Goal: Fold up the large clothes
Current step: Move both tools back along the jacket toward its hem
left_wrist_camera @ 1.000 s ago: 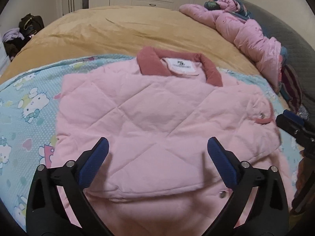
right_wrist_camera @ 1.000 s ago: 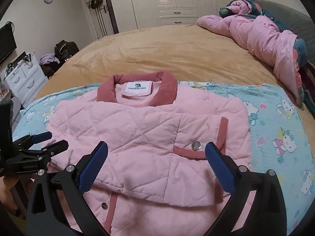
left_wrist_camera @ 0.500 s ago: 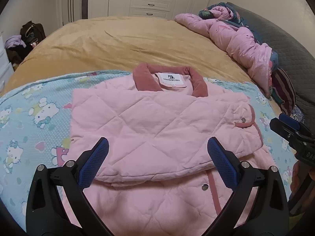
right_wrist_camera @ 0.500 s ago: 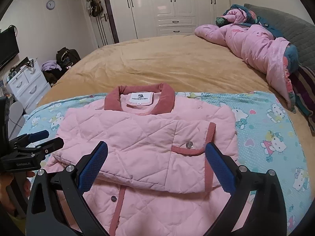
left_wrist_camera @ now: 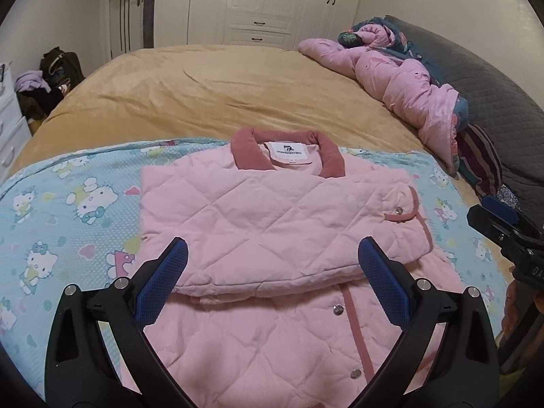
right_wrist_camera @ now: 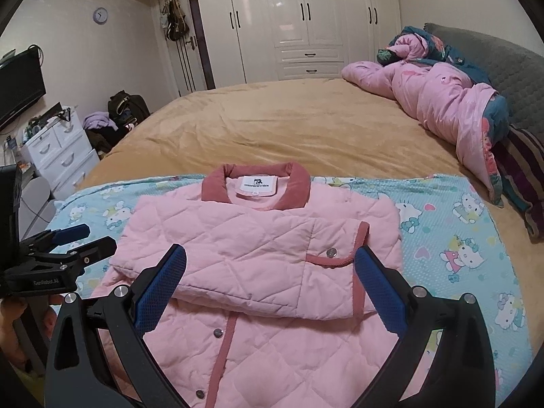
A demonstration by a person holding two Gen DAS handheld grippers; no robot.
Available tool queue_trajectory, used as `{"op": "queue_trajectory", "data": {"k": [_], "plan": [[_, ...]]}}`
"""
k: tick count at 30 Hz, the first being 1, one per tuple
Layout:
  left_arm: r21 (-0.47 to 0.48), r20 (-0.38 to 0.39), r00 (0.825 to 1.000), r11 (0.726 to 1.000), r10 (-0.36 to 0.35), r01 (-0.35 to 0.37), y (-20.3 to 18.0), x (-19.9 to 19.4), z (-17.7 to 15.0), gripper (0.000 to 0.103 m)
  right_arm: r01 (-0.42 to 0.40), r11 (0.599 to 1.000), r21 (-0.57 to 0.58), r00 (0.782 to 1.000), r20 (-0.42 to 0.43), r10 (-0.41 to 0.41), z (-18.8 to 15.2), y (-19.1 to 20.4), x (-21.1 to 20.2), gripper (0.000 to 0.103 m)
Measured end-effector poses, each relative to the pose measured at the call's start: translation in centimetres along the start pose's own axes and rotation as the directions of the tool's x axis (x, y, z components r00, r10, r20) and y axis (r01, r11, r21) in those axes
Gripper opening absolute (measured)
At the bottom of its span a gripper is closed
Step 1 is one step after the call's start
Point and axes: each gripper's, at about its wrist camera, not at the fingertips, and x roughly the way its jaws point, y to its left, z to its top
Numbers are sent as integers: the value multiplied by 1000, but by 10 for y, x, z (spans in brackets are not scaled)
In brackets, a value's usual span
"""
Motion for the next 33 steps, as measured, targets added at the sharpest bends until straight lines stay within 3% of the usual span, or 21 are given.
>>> {"op": "queue_trajectory", "data": {"k": [17,33], "plan": [[37,60,998,999,-17,15,-19,-54,-20,94,-9,999,-34,998,62,12,-15,15,-61,99],[44,80,997,999,-10,7,-16,-87,-55,94,-23,998,-50,998,61,26,-48,20,-94,99]]}}
